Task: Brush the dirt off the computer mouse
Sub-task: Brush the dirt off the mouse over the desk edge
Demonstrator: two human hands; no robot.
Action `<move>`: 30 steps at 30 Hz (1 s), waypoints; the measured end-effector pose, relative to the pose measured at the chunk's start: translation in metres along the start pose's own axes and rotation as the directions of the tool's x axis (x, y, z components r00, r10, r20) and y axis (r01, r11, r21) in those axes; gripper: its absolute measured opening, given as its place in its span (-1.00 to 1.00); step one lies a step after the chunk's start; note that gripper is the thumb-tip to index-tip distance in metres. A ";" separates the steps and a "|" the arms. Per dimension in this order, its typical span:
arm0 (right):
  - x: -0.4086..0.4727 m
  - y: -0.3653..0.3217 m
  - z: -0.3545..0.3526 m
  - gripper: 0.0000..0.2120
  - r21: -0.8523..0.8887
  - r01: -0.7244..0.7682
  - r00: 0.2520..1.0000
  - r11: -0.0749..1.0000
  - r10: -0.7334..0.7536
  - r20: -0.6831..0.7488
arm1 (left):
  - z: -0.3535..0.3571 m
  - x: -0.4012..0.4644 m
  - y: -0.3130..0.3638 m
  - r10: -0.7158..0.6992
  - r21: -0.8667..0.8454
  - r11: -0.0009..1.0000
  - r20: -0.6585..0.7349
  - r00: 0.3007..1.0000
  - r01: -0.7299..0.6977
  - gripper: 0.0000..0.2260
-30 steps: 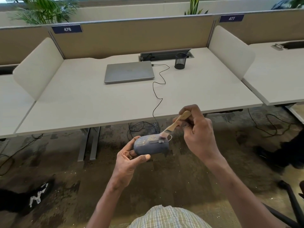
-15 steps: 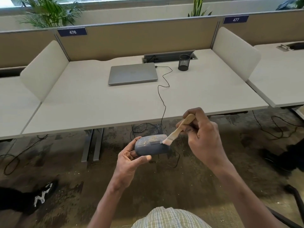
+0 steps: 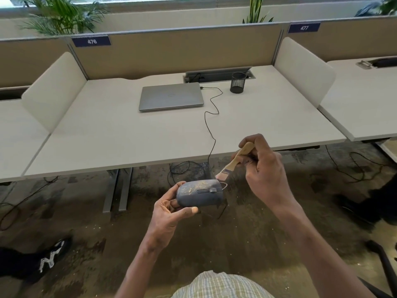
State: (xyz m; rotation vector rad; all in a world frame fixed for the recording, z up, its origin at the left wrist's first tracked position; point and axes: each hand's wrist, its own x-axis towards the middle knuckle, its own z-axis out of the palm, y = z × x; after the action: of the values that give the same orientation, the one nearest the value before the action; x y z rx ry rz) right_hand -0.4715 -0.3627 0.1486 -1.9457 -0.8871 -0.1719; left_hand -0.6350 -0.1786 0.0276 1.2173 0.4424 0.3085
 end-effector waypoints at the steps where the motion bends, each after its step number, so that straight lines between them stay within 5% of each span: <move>1: 0.000 0.000 -0.001 -0.56 0.003 0.001 1.000 1.000 -0.001 0.018 | -0.001 -0.001 0.001 -0.001 0.006 1.000 -0.003 1.000 0.001 -0.15; 5: 0.002 -0.001 0.009 -0.60 0.001 -0.013 0.994 1.000 0.013 0.105 | -0.010 -0.003 -0.001 0.016 0.040 0.999 0.019 1.000 -0.017 -0.29; 30: -0.007 -0.010 0.010 -0.56 -0.043 0.019 0.995 0.999 -0.015 0.101 | -0.013 -0.013 -0.008 0.005 0.050 0.999 0.023 1.000 -0.006 -0.19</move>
State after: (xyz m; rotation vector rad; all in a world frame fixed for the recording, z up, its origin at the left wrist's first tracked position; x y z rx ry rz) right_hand -0.4853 -0.3547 0.1473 -2.0023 -0.9730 -0.1047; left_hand -0.6529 -0.1759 0.0184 1.2701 0.4290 0.2890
